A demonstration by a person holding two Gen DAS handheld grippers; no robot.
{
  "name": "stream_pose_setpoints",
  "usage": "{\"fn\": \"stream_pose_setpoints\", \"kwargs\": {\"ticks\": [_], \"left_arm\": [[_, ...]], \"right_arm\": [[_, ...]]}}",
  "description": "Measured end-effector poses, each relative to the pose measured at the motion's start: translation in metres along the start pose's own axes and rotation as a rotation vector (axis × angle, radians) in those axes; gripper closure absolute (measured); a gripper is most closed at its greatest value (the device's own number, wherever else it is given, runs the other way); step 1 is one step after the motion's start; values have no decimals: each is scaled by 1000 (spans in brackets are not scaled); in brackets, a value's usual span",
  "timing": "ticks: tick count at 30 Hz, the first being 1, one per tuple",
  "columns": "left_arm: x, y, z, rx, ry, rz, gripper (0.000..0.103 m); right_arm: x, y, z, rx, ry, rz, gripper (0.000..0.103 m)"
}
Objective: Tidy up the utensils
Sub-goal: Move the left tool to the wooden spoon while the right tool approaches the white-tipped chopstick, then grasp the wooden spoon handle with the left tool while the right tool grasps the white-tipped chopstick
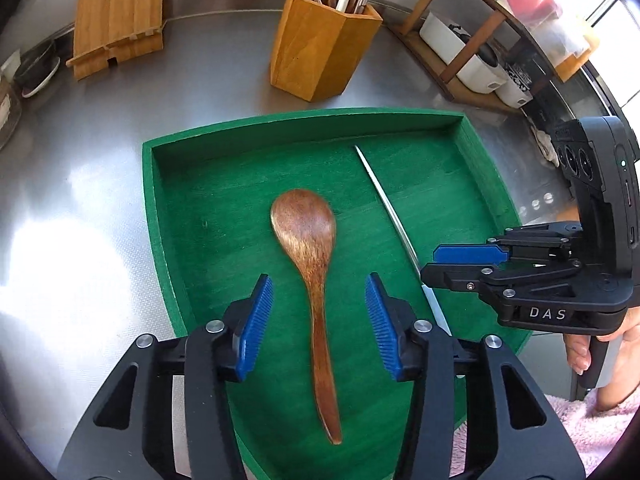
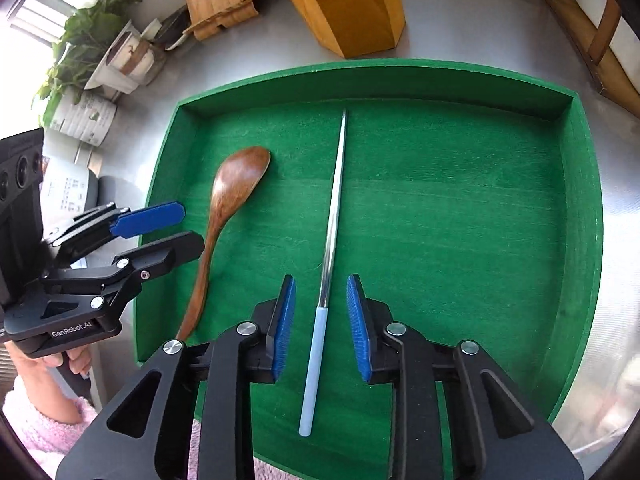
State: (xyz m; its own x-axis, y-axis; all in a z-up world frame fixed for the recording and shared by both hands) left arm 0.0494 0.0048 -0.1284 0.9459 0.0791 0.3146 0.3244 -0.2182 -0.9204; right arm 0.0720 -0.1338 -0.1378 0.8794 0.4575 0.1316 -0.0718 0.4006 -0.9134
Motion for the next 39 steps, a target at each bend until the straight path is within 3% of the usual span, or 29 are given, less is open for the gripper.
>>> {"fn": "stream_pose_setpoints", "kwargs": {"ticks": [13,16,21,23,25,31,34,39], "left_arm": [[1,22,-3,71,64,62,58],[2,24,-3,67,64,70,59],[5,25,-3,127,84,97,76],[6,25,-1,139,80,107,82],[7,25,1,164,80,117,91],[9,26,2,176,90,138,92],[7,24,4,143,73,130,92],[6,6,1,135,75,60,92]], "right_arm": [[-6,5,2,-153,-54,49,87],[-5,3,-2,-144,-26,72,87],[-4,5,4,-188,-36,94,87],[0,10,9,-217,-44,98,93],[2,11,7,-196,-21,107,94],[12,10,-7,-103,35,140,97],[14,9,-12,-68,53,142,97],[10,-4,-25,-16,51,107,97]]}}
Point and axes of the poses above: each gripper's, at about its wrist camera, not at the fingertips, and y roughly the way its jaws point, z to its left, x to its top, the point moved 3 cm from there along y, roughly the way its jaws point, and after that the axes turned 3 degrees about x, right-handed, at the moved point
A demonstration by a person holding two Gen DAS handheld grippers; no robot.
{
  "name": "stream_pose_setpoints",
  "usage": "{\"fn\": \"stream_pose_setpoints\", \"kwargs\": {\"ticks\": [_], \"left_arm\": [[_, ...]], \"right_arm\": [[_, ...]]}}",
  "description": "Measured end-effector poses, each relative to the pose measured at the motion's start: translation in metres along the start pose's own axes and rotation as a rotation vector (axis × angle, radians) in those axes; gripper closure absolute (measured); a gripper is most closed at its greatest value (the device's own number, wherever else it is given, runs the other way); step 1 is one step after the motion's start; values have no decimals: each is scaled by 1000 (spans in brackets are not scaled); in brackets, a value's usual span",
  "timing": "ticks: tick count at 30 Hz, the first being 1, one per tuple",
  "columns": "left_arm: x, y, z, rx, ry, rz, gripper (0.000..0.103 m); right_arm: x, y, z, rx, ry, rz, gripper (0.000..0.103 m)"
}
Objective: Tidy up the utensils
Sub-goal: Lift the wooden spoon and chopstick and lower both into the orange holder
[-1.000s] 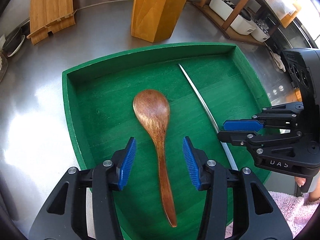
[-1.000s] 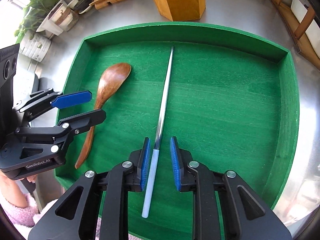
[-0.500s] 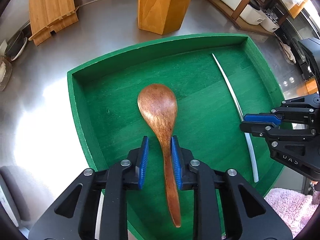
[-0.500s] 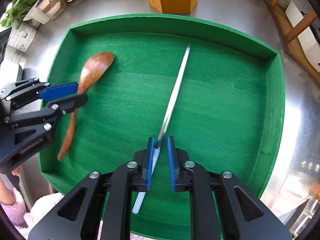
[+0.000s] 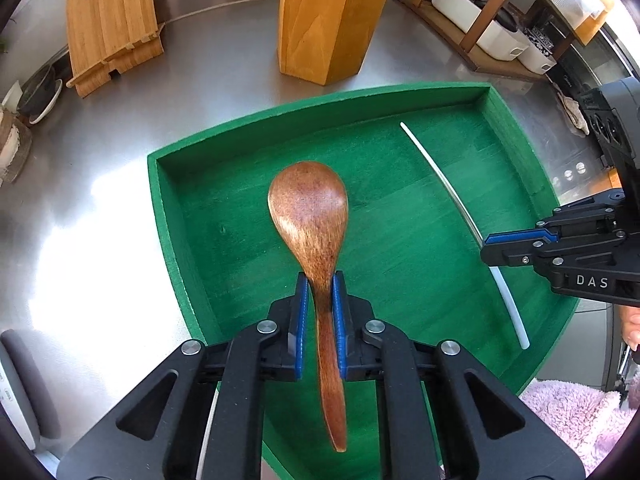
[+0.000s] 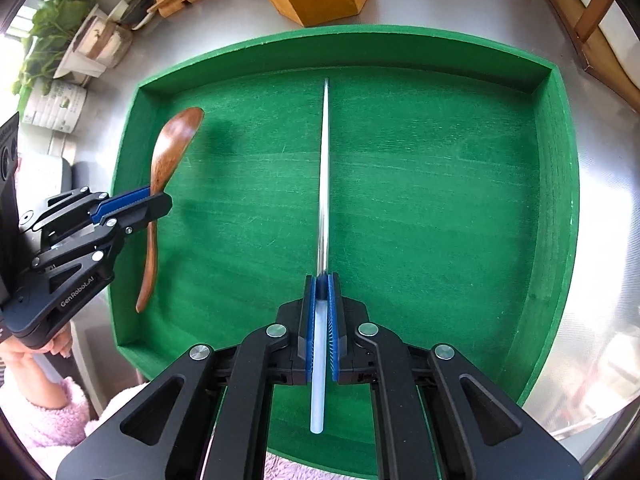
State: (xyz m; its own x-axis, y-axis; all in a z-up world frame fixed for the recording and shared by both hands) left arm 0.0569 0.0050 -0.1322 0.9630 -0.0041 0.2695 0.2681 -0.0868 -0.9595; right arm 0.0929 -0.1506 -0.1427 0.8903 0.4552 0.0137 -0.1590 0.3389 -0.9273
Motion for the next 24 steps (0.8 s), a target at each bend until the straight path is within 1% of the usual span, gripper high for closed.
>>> {"fn": "stream_pose_setpoints", "kwargs": {"ticks": [2,3,5,7,9,11,12,14,17,21,24], "left_arm": [[-1,-10,-1,-3,4,-28,92],[-1,-16,-2,-1,6,-51,92],[0,-28,-5,6,10,-107,92],[2,-44,-6,-5,8,-192,92],[7,-56,-7,3,5,-275,92],[12,-71,-8,-1,-11,-365,92],[19,-74,-12,-8,-18,-401,92],[27,-85,-13,-15,-37,-485,92],[38,-98,-14,-15,-61,-579,92],[57,-110,-12,-10,-89,-688,92],[74,-115,-8,-21,-122,-760,92]], "right_arm": [[-2,-9,-2,3,-15,-37,97],[-8,-19,-5,5,-24,-68,97],[-9,-34,-8,-4,-29,-136,97],[-11,-49,-9,-6,-45,-231,97],[-9,-63,-11,-19,-57,-321,97],[-6,-77,-11,-11,-76,-413,97],[0,-79,-5,-12,-85,-458,97],[4,-92,-3,-19,-111,-554,97],[12,-110,1,-18,-138,-678,97],[34,-133,8,14,-147,-823,97],[49,-150,15,24,-170,-942,97]]}}
Point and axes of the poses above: each gripper's, at about its wrist camera, not at the fingertips, and y roughly the way its jaws point, z to its left, x to its top, the point moved 3 cm from there along y, roughly the way its jaws point, and after that the axes turned 3 degrees about x, right-handed, at the moved point
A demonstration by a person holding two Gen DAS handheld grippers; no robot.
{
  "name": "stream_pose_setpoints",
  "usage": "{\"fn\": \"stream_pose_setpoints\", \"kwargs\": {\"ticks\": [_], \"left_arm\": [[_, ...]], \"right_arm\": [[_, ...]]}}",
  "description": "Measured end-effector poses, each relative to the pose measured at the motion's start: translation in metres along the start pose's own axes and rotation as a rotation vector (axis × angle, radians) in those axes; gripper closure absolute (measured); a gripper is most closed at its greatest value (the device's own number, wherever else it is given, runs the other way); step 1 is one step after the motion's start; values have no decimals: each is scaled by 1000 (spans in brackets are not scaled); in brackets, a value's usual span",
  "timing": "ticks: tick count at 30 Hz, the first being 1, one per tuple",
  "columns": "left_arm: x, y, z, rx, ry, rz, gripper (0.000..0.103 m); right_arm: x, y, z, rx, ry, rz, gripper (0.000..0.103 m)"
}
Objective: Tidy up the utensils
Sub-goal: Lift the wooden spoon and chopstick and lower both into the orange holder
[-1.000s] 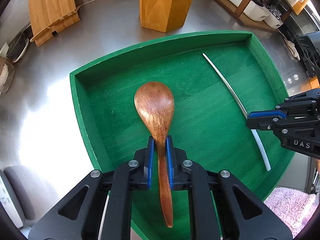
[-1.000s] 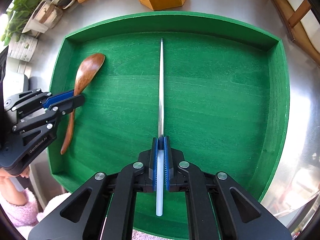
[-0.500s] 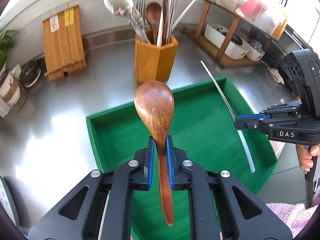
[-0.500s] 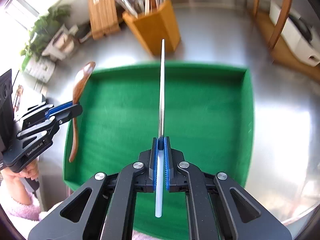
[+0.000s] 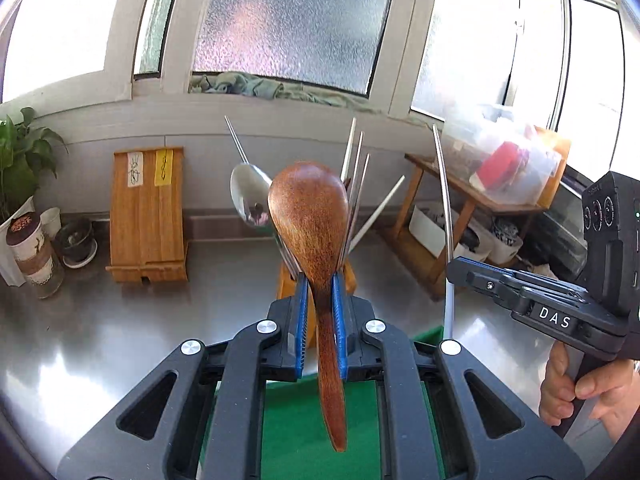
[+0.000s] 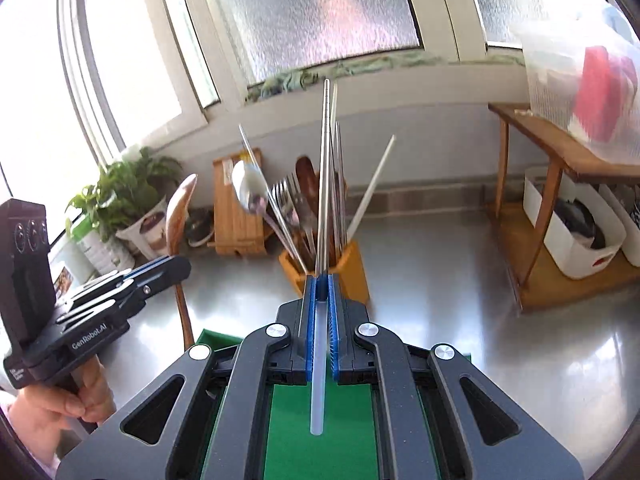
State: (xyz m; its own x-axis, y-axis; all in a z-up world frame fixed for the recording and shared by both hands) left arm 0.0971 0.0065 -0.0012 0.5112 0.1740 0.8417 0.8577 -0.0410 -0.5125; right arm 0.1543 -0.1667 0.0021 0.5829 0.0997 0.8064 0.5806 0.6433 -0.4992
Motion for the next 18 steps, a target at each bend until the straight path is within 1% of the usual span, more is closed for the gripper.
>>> {"fn": "stream_pose_setpoints", "kwargs": {"ticks": [3,8,10,13,18], "left_arm": [[13,9,6,-7,-34,-67,92],[37,28,17,-41,-89,-170,92],[44,37,20,-50,-108,-198,92],[52,56,25,-70,-145,-221,92],[53,83,27,-84,-157,-225,93]], "right_arm": [[20,7,0,5,-21,-82,97],[42,23,2,18,-39,-167,97],[48,32,0,28,-37,-186,97],[52,48,-3,41,-27,-203,97],[53,69,-8,42,-28,-210,97]]}}
Point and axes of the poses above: each gripper's, at about its wrist camera, not at the fingertips, and y roughly the way its jaws point, z to its left, x to its top, the point moved 3 cm from there along y, roughly the way its jaws point, and after that the axes turned 3 degrees about x, right-handed, at the moved point
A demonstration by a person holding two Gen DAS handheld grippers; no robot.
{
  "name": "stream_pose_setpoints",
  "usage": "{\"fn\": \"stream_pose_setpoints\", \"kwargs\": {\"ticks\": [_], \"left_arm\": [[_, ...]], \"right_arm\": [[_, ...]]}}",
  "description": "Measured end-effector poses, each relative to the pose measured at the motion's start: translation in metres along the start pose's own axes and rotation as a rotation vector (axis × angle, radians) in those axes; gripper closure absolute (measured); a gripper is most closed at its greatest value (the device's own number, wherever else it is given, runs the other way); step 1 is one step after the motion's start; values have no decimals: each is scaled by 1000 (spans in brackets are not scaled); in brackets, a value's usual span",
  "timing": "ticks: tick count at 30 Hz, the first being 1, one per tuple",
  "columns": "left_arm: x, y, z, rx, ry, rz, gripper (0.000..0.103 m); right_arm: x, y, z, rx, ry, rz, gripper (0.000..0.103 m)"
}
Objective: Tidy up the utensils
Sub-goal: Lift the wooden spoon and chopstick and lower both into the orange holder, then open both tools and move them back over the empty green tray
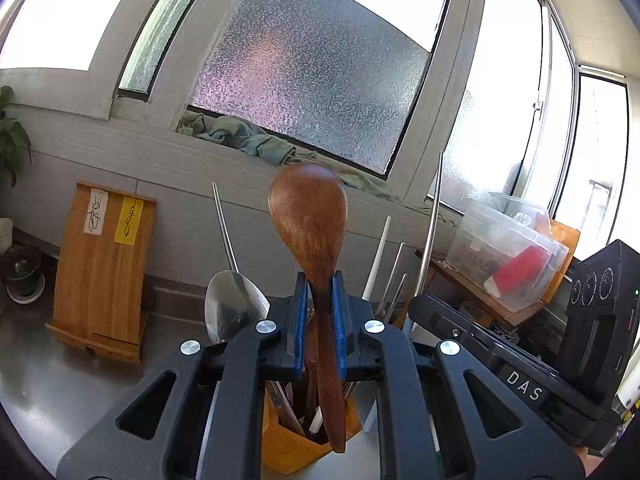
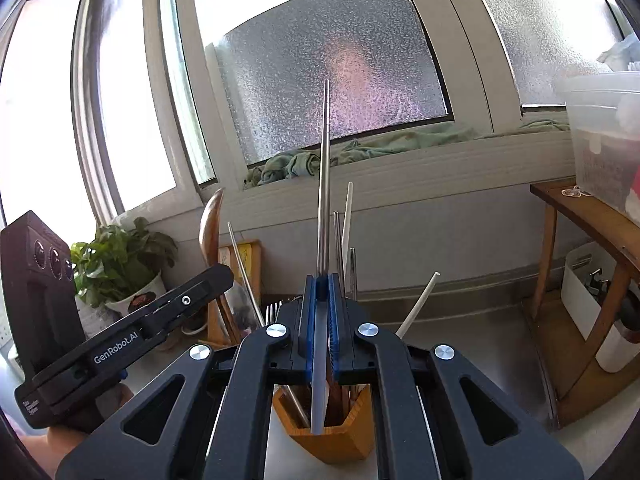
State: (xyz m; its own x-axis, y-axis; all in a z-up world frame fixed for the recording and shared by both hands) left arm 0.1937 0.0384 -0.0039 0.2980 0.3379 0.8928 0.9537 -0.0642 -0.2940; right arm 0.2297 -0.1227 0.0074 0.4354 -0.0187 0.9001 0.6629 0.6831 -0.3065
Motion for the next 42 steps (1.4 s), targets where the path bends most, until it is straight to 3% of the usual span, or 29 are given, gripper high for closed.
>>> {"fn": "stream_pose_setpoints", "kwargs": {"ticks": [15,21,29,42], "left_arm": [[-33,30,-5,2,79,-7,93],[-48,24,2,-3,91,14,93],[-52,12,6,-63,122,41,92],[-73,9,17,-63,109,126,93]], "right_arm": [[-14,16,-5,-7,-31,1,97],[-29,14,-7,-15,-55,35,97],[-45,5,-11,7,-68,107,97],[-64,9,-12,36,-31,206,94]]}}
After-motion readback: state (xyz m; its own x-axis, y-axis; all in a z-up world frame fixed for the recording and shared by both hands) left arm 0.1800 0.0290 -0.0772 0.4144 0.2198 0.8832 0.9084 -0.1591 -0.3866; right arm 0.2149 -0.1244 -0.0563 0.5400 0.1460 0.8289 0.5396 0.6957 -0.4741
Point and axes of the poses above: each gripper's, at about its wrist camera, not at the fingertips, and y roughly the way its jaws point, z to its left, x to its top, the point moved 3 cm from there along y, roughly the way its jaws point, and after that the axes turned 3 degrees about x, right-handed, at the moved point
